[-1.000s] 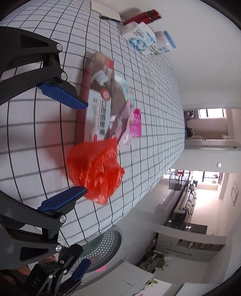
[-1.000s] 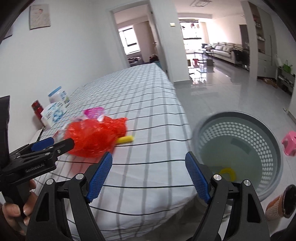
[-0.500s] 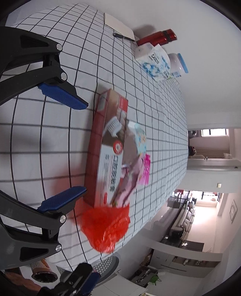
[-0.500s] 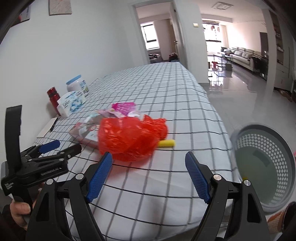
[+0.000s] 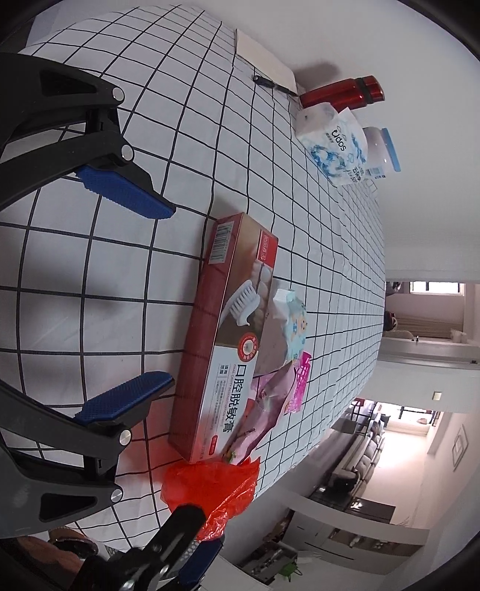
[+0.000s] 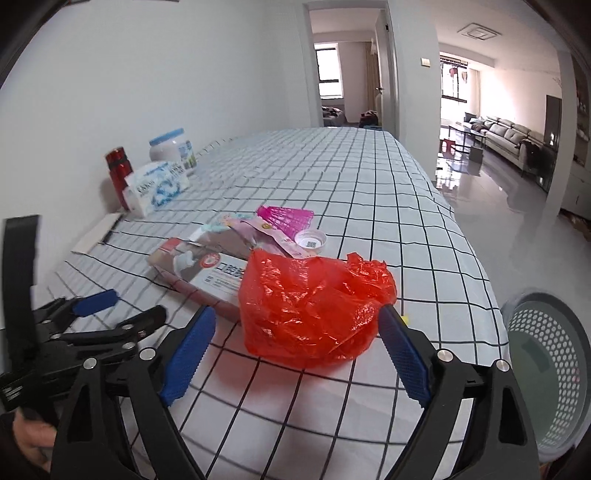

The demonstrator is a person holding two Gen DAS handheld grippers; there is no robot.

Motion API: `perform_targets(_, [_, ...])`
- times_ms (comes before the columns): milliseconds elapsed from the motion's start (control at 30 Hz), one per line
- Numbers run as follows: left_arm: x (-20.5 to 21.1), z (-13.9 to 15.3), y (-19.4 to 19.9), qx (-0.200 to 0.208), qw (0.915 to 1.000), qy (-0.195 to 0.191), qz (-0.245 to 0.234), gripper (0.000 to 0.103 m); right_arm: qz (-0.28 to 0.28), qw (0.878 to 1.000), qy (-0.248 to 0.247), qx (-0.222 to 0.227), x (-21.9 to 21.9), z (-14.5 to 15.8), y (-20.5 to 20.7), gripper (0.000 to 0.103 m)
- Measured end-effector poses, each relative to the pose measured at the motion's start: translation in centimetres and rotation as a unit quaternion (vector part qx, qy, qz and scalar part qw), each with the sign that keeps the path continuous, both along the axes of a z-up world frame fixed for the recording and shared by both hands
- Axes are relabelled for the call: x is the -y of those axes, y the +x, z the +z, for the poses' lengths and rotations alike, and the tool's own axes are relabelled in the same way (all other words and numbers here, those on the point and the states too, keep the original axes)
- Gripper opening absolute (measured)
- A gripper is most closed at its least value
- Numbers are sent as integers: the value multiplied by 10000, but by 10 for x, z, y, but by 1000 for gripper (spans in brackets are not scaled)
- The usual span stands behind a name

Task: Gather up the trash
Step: 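Close the right tool on the red plastic bag and lift it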

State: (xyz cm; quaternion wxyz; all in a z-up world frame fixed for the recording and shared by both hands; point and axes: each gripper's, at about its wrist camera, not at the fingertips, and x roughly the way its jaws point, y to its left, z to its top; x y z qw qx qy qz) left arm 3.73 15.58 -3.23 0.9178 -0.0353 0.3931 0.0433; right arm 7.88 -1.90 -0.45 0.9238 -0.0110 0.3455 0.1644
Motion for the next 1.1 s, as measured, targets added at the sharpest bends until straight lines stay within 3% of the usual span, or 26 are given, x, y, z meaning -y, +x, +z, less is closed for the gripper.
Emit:
perform_targets(133, [-2, -2, 0, -6, 10000, -28, 8, 83, -127, 9994, -336, 10, -10, -8, 10, 85])
perform_targets(233, [-1, -2, -1, -5, 10000, -41, -6, 83, -109, 9995, -304, -28, -14, -12, 15, 84])
perform_targets(267, [-1, -2, -1, -7, 10000, -51, -15, 83, -93, 9995, -297, -61, -14, -13, 17, 76])
perform_targets(333, [0, -2, -2, -7, 10000, -60, -35, 83, -73, 9993, -315, -187, -14, -16, 22, 45])
perform_targets(500, [5, -2, -3, -4, 9999, -65, -84, 83, -76, 9995, 63, -302, 1, -16, 22, 16])
perform_targets(800, [23, -2, -1, -28, 9996, -115, -259, 83, -273, 9978, 511, 318, 45, 20, 0, 12])
perform_targets(1100, [57, 3, 12, 29, 9984, -198, -532, 83, -607, 9949, 709, 377, 87, 24, -15, 12])
